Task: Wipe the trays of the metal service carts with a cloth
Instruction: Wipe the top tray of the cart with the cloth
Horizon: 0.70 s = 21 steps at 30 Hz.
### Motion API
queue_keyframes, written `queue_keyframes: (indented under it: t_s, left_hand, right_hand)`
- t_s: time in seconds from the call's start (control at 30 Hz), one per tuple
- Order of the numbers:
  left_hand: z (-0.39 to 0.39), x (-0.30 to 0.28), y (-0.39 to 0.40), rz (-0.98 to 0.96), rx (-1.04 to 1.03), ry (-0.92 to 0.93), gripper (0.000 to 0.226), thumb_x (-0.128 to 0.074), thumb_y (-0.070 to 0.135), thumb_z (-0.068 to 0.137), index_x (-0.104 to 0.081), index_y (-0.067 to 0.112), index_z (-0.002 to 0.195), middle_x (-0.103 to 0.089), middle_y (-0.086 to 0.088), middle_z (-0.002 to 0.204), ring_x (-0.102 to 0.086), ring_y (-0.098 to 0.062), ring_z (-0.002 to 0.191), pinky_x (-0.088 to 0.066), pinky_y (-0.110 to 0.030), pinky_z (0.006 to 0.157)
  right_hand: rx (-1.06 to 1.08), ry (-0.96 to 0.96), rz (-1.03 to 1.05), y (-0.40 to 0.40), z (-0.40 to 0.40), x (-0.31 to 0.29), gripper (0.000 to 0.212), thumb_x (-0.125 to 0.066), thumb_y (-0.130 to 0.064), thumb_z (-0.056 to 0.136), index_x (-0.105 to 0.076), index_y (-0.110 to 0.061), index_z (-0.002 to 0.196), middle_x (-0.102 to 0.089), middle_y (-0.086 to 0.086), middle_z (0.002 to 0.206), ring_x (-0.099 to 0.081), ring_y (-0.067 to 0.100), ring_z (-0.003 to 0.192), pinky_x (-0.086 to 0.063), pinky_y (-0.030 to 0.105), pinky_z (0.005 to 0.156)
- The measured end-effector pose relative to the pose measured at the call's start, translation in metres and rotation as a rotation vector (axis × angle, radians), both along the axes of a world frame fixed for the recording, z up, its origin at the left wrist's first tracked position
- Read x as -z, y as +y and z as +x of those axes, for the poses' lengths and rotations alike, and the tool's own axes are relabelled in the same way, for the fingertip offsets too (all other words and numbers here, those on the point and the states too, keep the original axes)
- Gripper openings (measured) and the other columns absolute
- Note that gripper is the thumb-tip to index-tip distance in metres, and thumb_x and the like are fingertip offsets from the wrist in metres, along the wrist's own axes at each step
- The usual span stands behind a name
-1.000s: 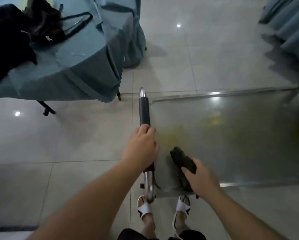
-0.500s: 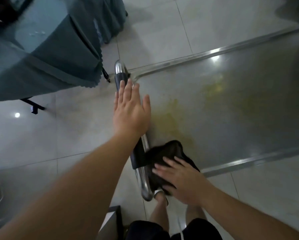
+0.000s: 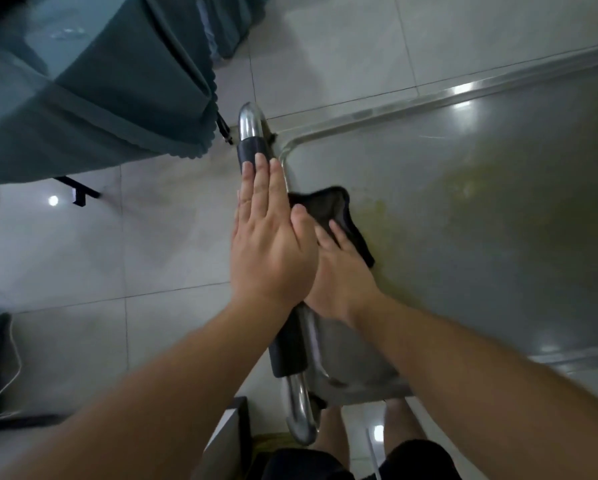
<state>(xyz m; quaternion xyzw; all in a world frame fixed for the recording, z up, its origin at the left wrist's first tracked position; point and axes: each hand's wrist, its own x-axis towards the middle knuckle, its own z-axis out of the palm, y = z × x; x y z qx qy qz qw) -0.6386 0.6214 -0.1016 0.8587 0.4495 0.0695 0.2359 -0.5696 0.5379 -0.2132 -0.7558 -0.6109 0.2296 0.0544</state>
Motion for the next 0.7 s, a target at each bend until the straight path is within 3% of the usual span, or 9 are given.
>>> queue_keyframes:
  t_s: [0.07,0.2,0.33,0.5,0.7]
  left_hand:
    - [0.000,0.001,0.000,0.009,-0.001,0.019,0.069,-0.012,0.038,0.105,-0.008,0.014,0.170,0.003,0.001,0.178,0.013,-0.005,0.161,0.000,-0.036,0.132]
    - [0.001,0.002,0.003,0.023,0.028,0.045,0.069,-0.018,0.034,0.106,-0.009,0.009,0.169,0.002,-0.005,0.178,0.012,-0.012,0.162,-0.001,-0.039,0.132]
    - [0.002,0.003,0.000,0.024,0.010,0.069,0.070,-0.020,0.033,0.105,-0.009,0.009,0.169,0.003,-0.006,0.178,0.012,-0.013,0.162,-0.001,-0.039,0.132]
    - [-0.002,0.001,-0.006,0.035,-0.009,0.107,0.067,-0.018,0.037,0.108,-0.006,0.012,0.169,0.006,-0.002,0.178,0.014,-0.010,0.161,-0.001,-0.039,0.133]
    - [0.001,-0.006,-0.007,0.034,-0.010,0.165,0.066,-0.017,0.041,0.110,0.001,0.017,0.170,0.012,0.003,0.177,0.019,-0.006,0.160,0.007,-0.035,0.131]
  right_hand:
    - [-0.002,-0.030,-0.027,0.052,0.029,0.003,0.076,-0.015,-0.059,0.102,0.012,-0.027,0.165,0.011,-0.010,0.174,0.010,0.022,0.162,0.000,0.053,0.129]
    - [0.033,-0.048,-0.050,0.132,0.082,0.005,0.069,-0.019,-0.059,0.107,0.000,-0.033,0.168,0.001,-0.009,0.176,0.009,0.023,0.162,0.005,0.051,0.129]
    - [0.000,-0.045,-0.048,0.133,0.087,0.004,0.070,-0.020,-0.062,0.106,-0.003,-0.035,0.168,-0.001,-0.009,0.176,0.010,0.022,0.162,0.006,0.051,0.130]
    - [-0.034,-0.020,-0.053,0.059,0.055,0.003,0.071,-0.023,-0.062,0.105,-0.002,-0.035,0.168,-0.003,-0.011,0.176,0.007,0.020,0.162,0.004,0.051,0.130]
    - [-0.076,-0.004,0.006,-0.126,0.002,0.009,0.062,-0.031,-0.055,0.109,-0.022,-0.034,0.167,-0.016,-0.012,0.175,-0.006,0.020,0.162,-0.009,0.052,0.130]
